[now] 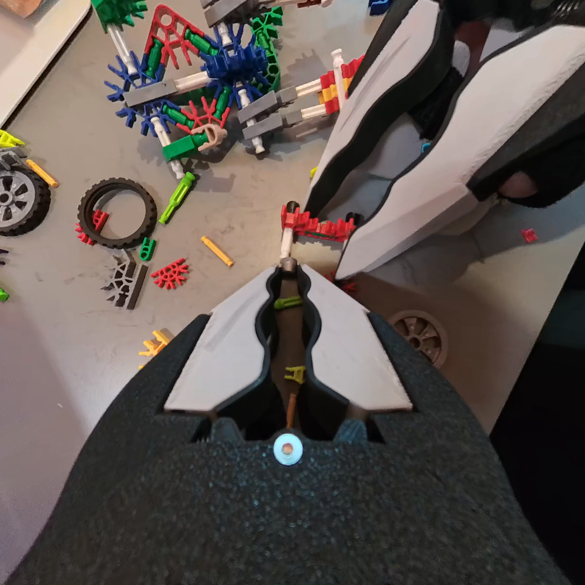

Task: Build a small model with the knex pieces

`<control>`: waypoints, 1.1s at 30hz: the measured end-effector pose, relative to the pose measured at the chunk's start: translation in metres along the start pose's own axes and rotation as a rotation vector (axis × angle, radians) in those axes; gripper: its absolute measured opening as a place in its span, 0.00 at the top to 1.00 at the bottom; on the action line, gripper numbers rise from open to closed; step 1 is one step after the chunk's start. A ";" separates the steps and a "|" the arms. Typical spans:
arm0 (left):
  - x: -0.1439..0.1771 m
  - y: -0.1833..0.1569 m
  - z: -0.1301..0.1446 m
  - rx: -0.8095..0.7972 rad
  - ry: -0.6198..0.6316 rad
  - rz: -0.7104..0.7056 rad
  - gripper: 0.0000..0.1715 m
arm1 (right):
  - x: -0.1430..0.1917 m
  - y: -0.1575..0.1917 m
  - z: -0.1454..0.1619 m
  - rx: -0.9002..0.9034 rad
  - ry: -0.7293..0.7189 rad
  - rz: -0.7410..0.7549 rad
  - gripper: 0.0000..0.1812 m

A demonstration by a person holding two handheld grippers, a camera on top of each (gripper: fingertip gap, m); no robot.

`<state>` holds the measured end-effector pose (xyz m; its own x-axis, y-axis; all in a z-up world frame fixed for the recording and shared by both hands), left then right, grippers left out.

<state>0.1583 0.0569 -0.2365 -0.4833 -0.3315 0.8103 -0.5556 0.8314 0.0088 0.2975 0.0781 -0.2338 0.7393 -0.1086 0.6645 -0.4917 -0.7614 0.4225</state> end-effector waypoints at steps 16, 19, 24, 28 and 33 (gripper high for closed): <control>-0.002 0.001 -0.003 -0.008 -0.001 -0.018 0.96 | 0.004 -0.002 -0.002 0.059 -0.010 0.092 0.68; -0.003 0.001 -0.004 -0.012 0.000 -0.019 0.96 | 0.001 -0.002 -0.002 0.076 0.000 0.088 0.69; -0.004 0.001 -0.004 -0.024 -0.008 -0.020 0.96 | 0.001 -0.004 -0.002 0.073 0.002 0.076 0.70; -0.005 0.001 -0.004 -0.046 -0.022 -0.012 0.96 | 0.002 -0.004 -0.002 0.075 0.003 0.074 0.70; -0.009 0.000 -0.007 -0.067 -0.039 -0.013 0.96 | 0.001 -0.003 -0.001 0.093 0.010 0.074 0.70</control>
Point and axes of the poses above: each gripper's, where its closed fingertips meet, x back along the fingers, z out of its underside, y = z × x across the jaws, the point moved 10 cm from there along x, back along the fingers, and after that the axes turned 5 degrees about y, right-handed, at the moved point
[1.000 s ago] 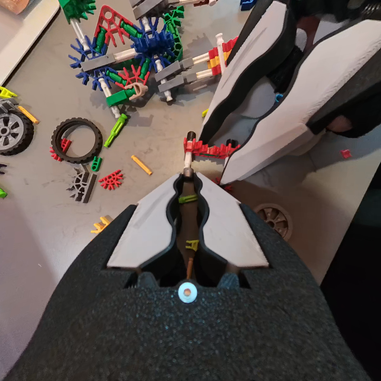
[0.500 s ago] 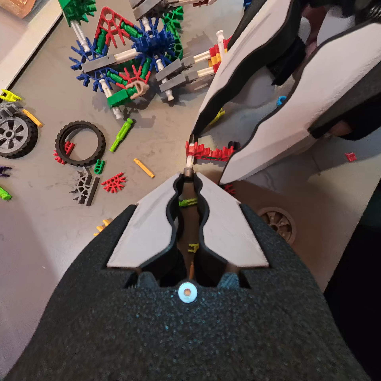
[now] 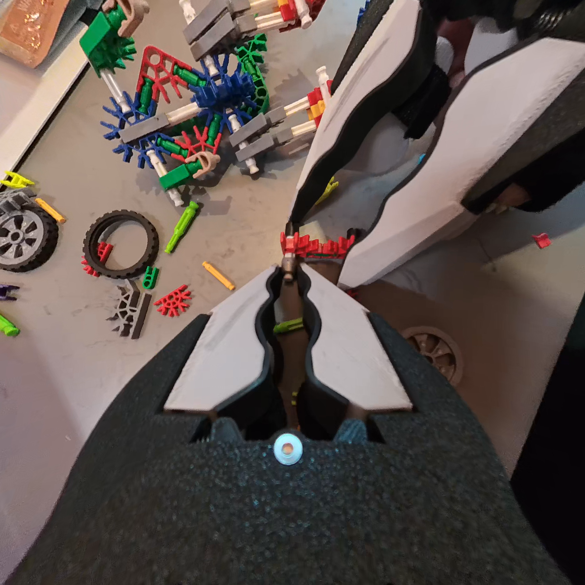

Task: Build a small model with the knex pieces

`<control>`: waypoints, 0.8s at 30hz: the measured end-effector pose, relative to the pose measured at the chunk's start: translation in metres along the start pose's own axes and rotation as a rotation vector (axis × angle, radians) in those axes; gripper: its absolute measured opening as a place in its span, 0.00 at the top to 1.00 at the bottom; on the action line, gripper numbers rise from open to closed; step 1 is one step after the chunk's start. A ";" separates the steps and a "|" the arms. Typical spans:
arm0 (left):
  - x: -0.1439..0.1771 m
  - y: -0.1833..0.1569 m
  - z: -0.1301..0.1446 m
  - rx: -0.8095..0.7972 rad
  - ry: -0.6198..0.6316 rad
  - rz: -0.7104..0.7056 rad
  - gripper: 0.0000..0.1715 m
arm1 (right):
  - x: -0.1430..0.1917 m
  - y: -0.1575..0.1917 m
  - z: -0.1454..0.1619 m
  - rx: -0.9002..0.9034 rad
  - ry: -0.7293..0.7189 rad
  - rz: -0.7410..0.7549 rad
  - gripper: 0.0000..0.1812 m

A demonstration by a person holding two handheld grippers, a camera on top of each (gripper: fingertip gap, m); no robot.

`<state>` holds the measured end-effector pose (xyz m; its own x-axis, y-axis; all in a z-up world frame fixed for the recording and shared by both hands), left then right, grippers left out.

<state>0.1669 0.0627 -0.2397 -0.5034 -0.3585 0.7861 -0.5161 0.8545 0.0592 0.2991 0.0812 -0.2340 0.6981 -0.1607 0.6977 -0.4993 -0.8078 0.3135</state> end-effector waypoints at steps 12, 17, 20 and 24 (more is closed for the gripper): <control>-0.004 0.004 -0.009 -0.010 0.001 0.011 0.93 | 0.002 -0.002 0.001 -0.023 -0.006 -0.047 0.69; 0.006 0.005 -0.005 0.000 -0.009 0.034 0.88 | 0.007 -0.001 0.003 -0.032 -0.030 -0.061 0.68; 0.019 0.007 -0.001 -0.002 -0.023 0.028 0.87 | 0.015 0.000 0.004 -0.030 -0.041 -0.062 0.68; 0.041 0.017 0.008 0.034 -0.027 0.020 0.87 | 0.034 0.006 0.008 -0.011 -0.060 -0.085 0.68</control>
Point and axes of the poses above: each gripper's, where its closed fingertips meet, x back along the fingers, z out of its underside, y = z × x across the jaws, the point moved 10 cm from there along x, back along the fingers, and after that the axes turned 5 degrees about y, right-handed, at the moved point
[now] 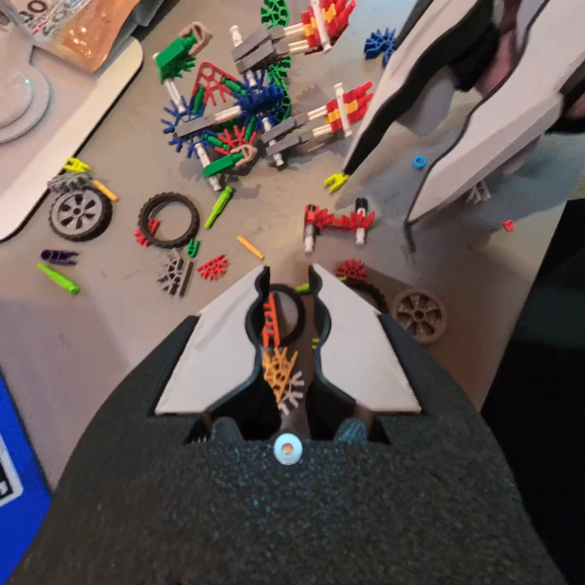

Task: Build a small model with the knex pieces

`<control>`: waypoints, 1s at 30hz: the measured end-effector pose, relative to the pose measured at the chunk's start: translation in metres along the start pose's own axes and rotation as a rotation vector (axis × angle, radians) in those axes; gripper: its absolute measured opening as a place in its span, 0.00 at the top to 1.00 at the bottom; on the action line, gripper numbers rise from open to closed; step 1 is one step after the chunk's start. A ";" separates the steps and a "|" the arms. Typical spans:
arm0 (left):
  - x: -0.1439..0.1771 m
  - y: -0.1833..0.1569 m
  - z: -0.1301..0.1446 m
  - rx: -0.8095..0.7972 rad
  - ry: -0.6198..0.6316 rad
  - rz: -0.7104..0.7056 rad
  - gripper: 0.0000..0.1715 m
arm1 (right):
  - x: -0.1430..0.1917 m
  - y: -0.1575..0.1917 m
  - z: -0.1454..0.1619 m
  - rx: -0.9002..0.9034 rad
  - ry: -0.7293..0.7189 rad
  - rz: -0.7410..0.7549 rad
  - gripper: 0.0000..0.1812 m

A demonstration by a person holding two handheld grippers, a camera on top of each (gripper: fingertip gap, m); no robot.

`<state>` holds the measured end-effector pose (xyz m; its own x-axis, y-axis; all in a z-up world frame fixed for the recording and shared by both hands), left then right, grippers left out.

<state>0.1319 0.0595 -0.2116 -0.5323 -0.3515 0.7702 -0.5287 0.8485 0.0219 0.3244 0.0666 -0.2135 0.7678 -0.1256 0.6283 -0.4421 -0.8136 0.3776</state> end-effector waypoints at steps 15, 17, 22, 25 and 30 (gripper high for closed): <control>0.040 0.014 0.048 0.036 0.110 -0.037 0.88 | 0.078 -0.026 0.040 0.037 -0.002 0.095 0.72; 0.042 0.016 0.052 0.048 0.125 -0.040 0.87 | 0.075 -0.026 0.044 0.041 0.014 0.102 0.72; 0.042 0.016 0.056 0.051 0.134 -0.041 0.87 | 0.062 -0.022 0.048 0.046 0.036 0.084 0.72; 0.041 0.013 0.051 0.023 0.133 -0.046 0.87 | 0.056 -0.022 0.047 0.054 0.042 0.073 0.73; 0.061 0.023 0.040 0.045 0.061 -0.080 0.87 | 0.052 -0.028 0.051 0.029 0.043 0.058 0.73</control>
Point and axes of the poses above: each gripper's, where its closed fingertips meet, x back along the fingers, z out of its underside, y = z × x across the jaws, the point moved 10 cm from there along x, back along the fingers, and after that the axes turned 5 degrees about y, right-handed, at the moved point
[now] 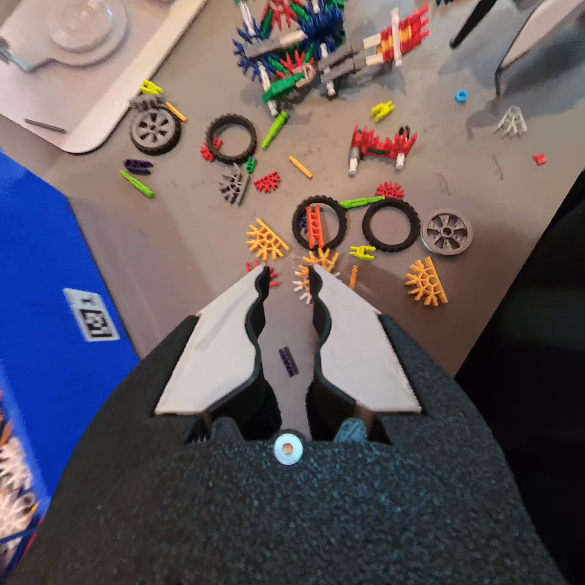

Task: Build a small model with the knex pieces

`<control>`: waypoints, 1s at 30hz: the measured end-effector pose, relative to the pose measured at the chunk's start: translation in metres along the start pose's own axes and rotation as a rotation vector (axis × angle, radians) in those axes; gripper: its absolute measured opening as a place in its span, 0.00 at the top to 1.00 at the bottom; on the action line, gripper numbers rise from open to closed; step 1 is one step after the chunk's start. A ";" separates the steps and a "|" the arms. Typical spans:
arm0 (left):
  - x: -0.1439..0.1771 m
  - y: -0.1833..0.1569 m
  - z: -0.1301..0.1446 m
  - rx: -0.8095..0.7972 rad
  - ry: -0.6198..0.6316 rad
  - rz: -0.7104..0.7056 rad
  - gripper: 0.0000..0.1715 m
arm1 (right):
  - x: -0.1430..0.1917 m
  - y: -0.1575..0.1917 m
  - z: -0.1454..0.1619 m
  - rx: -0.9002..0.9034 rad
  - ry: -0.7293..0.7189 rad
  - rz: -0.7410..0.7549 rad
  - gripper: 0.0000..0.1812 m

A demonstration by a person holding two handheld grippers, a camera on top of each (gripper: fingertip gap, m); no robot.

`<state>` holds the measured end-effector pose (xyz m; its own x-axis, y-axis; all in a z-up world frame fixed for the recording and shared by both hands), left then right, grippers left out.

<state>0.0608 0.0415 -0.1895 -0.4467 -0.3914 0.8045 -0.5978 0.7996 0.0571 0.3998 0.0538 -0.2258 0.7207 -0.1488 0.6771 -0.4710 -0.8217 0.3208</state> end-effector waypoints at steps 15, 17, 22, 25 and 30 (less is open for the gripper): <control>0.071 0.106 0.027 0.188 0.090 -0.254 0.92 | -0.016 -0.005 0.005 -0.015 0.036 -0.050 0.80; 0.068 0.104 0.038 0.240 0.099 -0.210 0.95 | -0.016 -0.006 0.005 -0.024 0.036 -0.060 0.81; 0.068 0.102 0.050 0.402 0.006 -0.098 1.00 | -0.016 -0.010 0.004 -0.057 0.034 -0.095 0.82; 0.064 0.099 0.048 0.431 -0.027 -0.051 1.00 | -0.017 -0.012 0.004 -0.063 0.036 -0.108 0.82; 0.048 0.085 0.033 0.435 -0.097 0.082 0.99 | -0.017 -0.013 0.003 -0.074 0.037 -0.120 0.83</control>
<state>-0.0337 0.0754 -0.1656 -0.5520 -0.3918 0.7360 -0.7727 0.5721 -0.2750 0.3955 0.0651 -0.2433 0.7553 -0.0305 0.6547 -0.4201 -0.7892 0.4480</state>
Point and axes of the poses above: each gripper's, where its closed fingertips meet, x back along the fingers, z out of its underside, y = z × x across the jaws, the point moved 10 cm from there along x, back along the fingers, and after that the axes turned 5 degrees about y, right-handed, at the moved point
